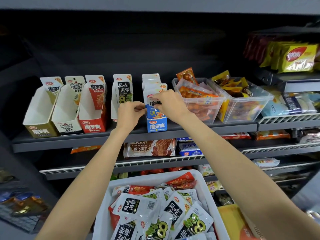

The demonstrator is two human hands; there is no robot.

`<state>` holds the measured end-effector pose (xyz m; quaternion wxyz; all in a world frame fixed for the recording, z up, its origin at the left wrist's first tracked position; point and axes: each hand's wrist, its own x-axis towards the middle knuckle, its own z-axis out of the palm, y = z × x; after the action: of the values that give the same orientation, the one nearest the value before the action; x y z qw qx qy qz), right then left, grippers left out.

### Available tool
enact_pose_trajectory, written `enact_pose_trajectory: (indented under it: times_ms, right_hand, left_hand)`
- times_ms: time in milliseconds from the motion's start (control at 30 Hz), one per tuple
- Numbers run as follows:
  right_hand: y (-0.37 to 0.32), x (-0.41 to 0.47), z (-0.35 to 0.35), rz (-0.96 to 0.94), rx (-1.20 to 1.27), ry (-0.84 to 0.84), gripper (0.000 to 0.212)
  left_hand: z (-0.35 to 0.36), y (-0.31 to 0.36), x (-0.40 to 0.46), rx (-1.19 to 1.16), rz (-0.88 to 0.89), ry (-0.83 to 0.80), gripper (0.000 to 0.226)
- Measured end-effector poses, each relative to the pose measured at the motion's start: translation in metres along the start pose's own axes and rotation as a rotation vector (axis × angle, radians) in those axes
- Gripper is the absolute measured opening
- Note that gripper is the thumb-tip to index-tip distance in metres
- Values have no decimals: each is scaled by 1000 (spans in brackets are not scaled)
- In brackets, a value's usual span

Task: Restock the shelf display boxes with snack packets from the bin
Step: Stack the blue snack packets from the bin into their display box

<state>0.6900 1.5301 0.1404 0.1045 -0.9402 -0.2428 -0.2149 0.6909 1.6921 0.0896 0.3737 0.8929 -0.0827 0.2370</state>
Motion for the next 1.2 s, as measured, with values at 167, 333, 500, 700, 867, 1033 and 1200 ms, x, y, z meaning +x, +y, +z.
enact_pose_trajectory:
  times_ms: [167,333,500,700,867,1033,1200]
  right_hand:
    - [5,-2,15,69,4,-40,38]
    - [5,-42,12,119,376,310,45]
    - [7,-133,21,240,510,399,22]
    - [6,-249,67,131,548,-569,14]
    - [-9,-302,79,-13,398,-957,54]
    - [-25,-306,87,-132,145,-904,65]
    - [-21,-287,92,98,179,-704,66]
  left_hand:
    - [3,1,-6,-61,-38,27,16]
    - [0,11,-28,-126,-58,73,19]
    - [3,19,-86,-264,-120,129,17]
    - [18,1,-190,-141,-185,-137,15]
    - [30,-31,-264,173,-175,-522,31]
    - [32,-39,-292,271,-167,-604,47]
    - [34,-44,-287,184,-264,-563,42]
